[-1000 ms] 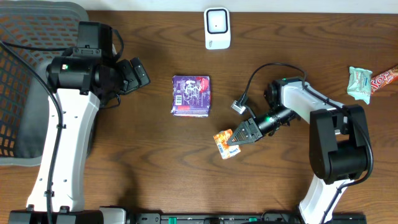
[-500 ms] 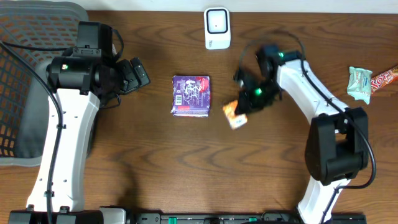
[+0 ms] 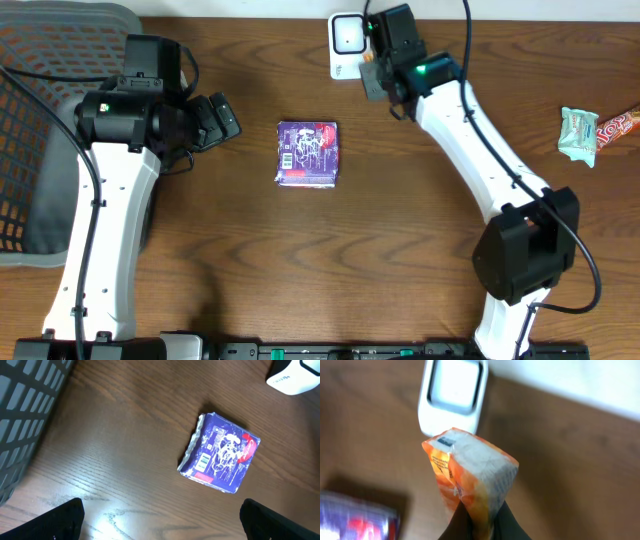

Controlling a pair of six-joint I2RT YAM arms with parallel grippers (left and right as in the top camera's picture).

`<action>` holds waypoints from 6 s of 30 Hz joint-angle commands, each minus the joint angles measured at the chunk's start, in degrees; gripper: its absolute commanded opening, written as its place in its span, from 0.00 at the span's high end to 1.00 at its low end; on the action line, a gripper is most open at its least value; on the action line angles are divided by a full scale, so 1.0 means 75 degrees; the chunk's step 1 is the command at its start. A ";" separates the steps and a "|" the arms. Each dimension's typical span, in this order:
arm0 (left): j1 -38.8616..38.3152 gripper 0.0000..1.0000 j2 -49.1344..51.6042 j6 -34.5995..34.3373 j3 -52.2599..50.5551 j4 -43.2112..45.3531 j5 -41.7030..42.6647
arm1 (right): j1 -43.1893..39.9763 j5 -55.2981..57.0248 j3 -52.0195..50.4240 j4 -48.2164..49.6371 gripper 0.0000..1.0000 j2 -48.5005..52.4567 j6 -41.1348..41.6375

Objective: Scan the item barcode

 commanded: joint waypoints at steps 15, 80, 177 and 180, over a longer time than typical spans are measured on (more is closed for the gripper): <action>0.0026 0.01 0.0017 -0.0064 0.0006 -0.0023 -0.0044 | 0.0233 0.1594 0.0108 0.4459 0.99 0.1737 -0.0705; 0.0026 0.01 0.0017 -0.0064 0.0006 -0.0023 -0.0041 | -0.5785 -0.3392 0.1740 -0.2605 0.24 0.2154 0.0933; 0.0026 0.01 0.0017 -0.0064 0.0006 -0.0023 -0.0044 | 0.1081 -0.0245 0.2952 -0.5269 0.28 0.1536 0.1725; 0.0026 0.01 0.0017 -0.0064 0.0006 -0.0020 -0.0044 | 0.0539 -0.1349 0.3142 -0.5391 0.23 0.1536 0.1177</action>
